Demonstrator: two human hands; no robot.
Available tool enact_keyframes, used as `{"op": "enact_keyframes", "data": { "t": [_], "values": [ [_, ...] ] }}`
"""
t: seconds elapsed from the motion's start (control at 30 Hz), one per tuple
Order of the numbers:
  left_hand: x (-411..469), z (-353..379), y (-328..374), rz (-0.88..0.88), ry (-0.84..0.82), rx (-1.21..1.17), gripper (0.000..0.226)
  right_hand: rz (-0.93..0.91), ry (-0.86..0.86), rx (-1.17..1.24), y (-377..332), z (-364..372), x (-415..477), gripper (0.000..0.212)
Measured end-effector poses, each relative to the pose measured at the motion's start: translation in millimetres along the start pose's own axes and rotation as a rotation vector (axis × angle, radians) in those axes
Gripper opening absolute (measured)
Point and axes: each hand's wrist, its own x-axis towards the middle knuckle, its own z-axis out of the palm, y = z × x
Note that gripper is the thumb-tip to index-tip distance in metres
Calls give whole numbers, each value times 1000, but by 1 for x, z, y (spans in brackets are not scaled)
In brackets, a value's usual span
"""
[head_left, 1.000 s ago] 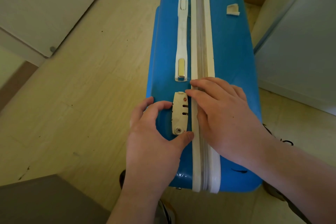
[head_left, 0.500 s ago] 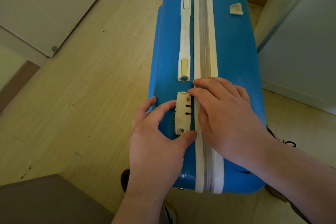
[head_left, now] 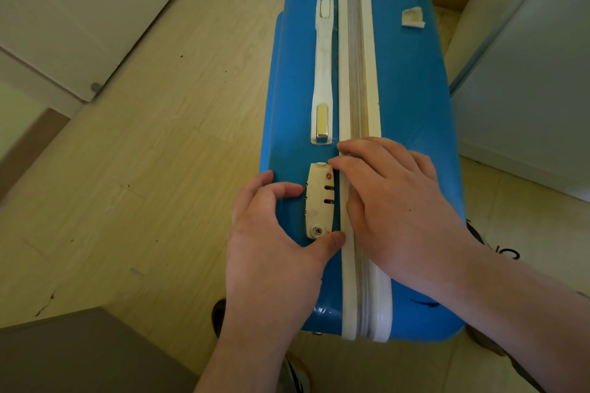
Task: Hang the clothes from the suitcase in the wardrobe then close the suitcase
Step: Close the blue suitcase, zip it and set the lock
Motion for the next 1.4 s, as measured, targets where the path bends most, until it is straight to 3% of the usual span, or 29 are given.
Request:
{"op": "enact_keyframes", "data": {
  "t": [1.4],
  "values": [
    [-2, 0, -1, 13, 31, -2, 67, 12, 32, 0, -3, 4, 1, 49]
  ]
}}
